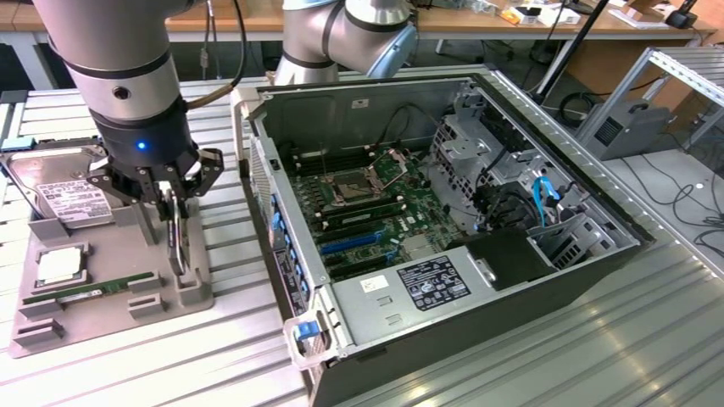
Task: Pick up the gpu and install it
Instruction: 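Pick up the gpu and move the gpu toward the slot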
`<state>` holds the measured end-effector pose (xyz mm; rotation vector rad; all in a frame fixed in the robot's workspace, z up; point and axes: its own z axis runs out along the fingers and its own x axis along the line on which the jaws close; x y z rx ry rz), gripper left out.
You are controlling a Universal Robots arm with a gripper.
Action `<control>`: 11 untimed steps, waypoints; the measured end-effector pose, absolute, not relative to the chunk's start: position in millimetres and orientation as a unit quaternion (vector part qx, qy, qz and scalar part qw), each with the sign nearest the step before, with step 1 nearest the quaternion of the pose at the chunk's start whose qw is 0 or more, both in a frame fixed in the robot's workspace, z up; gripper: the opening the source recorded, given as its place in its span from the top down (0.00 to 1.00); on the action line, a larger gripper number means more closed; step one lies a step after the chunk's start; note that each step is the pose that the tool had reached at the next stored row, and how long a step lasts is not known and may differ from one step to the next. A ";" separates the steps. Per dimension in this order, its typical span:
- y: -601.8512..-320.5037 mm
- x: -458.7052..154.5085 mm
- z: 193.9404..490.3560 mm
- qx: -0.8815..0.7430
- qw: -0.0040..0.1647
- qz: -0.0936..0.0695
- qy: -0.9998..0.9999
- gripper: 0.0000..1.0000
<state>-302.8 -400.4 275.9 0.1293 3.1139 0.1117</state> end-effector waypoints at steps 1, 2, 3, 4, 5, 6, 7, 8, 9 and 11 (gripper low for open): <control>-400.4 -302.8 276.1 0.041 0.011 0.036 0.998 0.73; -400.4 -302.8 276.3 0.041 0.011 0.036 0.998 0.73; -400.4 -302.8 276.6 0.041 0.011 0.036 0.998 0.73; -400.4 -302.8 276.8 0.041 0.011 0.036 0.998 0.73; -400.4 -302.8 276.9 0.041 0.011 0.036 0.998 0.73; -400.4 -302.8 277.1 0.041 0.011 0.036 0.998 0.73; -400.4 -302.8 277.4 0.041 0.011 0.036 0.998 0.73; -400.4 -302.8 277.7 0.041 0.011 0.036 0.998 0.73; -400.4 -302.8 277.9 0.041 0.011 0.037 0.998 0.73; -400.4 -302.8 278.6 0.041 0.011 0.037 0.998 0.73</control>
